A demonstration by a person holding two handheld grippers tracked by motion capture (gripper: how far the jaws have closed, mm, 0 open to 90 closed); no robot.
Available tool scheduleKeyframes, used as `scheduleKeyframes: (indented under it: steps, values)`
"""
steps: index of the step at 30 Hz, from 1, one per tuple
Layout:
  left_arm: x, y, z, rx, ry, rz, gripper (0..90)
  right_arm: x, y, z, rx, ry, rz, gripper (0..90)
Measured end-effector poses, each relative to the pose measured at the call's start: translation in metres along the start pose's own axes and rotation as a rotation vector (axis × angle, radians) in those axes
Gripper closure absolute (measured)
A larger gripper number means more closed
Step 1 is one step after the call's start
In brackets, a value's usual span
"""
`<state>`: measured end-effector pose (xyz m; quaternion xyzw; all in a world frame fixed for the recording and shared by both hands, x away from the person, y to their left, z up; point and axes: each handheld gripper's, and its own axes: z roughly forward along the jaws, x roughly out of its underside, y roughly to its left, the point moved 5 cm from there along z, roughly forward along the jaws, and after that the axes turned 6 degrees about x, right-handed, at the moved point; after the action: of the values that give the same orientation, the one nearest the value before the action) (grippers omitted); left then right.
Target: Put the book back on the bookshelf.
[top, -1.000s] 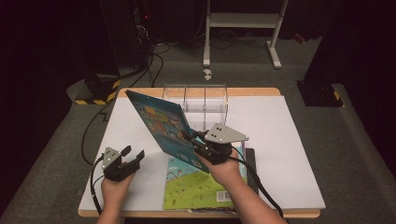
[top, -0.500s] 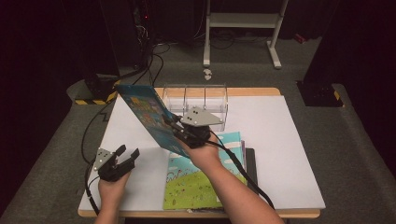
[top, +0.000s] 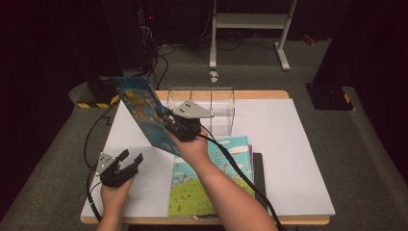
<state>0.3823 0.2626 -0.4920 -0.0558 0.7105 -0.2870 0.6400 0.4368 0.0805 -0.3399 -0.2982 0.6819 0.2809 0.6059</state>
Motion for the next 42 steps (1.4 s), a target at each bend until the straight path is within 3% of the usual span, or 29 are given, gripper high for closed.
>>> scheduleKeyframes:
  steps: [6, 11, 17, 23, 27, 29, 34, 36, 42]
  values:
    - [-0.003, -0.005, -0.001, 0.019, -0.01, -0.006, 33.2, 0.008, -0.005, -0.011, -0.001, 0.0, 0.011, 82.5]
    - [-0.008, -0.022, -0.004, 0.088, -0.009, -0.001, 30.0, 0.018, 0.0, -0.029, -0.003, 0.023, -0.027, 81.8]
    - [-0.017, -0.054, -0.009, 0.202, -0.019, 0.02, 23.7, 0.031, 0.005, -0.05, 0.001, 0.037, -0.029, 81.2]
    - [-0.035, -0.091, -0.012, 0.296, -0.042, -0.003, 17.2, 0.042, 0.002, -0.062, 0.007, 0.03, -0.014, 81.0]
    - [-0.05, -0.115, -0.01, 0.366, -0.052, -0.042, 14.9, 0.047, -0.003, -0.066, 0.011, 0.027, 0.007, 80.8]
    - [-0.055, -0.125, -0.006, 0.388, -0.05, -0.031, 14.6, 0.049, -0.004, -0.068, 0.011, 0.025, 0.015, 80.8]
    - [-0.063, -0.143, 0.009, 0.405, -0.033, -0.046, 14.2, 0.05, -0.001, -0.069, 0.0, 0.018, 0.008, 79.7]
    - [-0.065, -0.146, 0.013, 0.414, -0.035, -0.073, 14.3, 0.051, 0.001, -0.07, -0.003, 0.024, 0.005, 78.0]
    - [-0.064, -0.148, 0.015, 0.419, -0.021, -0.101, 13.2, 0.075, 0.003, -0.077, -0.035, 0.123, 0.02, 64.6]
